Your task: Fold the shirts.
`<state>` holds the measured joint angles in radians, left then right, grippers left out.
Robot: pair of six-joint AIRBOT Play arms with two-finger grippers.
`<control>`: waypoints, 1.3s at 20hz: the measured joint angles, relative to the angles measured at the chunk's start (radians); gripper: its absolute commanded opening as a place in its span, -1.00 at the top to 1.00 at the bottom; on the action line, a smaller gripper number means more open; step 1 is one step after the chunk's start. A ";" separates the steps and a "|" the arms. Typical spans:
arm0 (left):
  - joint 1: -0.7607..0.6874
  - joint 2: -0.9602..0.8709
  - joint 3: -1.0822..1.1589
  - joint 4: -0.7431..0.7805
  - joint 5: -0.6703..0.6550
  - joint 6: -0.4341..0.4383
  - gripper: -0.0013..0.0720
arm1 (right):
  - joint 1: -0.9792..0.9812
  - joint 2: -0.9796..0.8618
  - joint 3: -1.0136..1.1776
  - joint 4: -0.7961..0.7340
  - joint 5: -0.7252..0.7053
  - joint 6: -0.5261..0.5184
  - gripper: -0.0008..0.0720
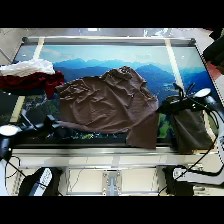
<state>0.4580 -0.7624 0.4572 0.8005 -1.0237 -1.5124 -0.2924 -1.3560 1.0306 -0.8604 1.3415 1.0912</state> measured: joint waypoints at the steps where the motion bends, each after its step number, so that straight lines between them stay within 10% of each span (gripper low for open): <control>1: 0.010 0.044 0.072 -0.005 -0.007 0.032 0.94 | 0.001 0.061 0.038 0.008 0.039 0.000 0.94; 12: 0.208 0.154 1.097 0.075 -0.103 0.204 0.95 | 0.003 0.612 0.817 -0.071 0.046 0.045 0.95; 20: 0.135 -0.169 1.376 -0.030 -0.326 0.216 0.95 | 0.010 0.349 0.953 -0.037 0.031 0.080 0.95; 26: -0.184 -0.479 1.312 0.392 -0.391 0.165 0.94 | 0.130 -0.052 0.928 0.004 0.032 0.083 0.95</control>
<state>0.2737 -1.2411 1.7687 1.1923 -1.4147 -1.3476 -0.1623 -1.4082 1.9583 -0.8562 1.3731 1.1744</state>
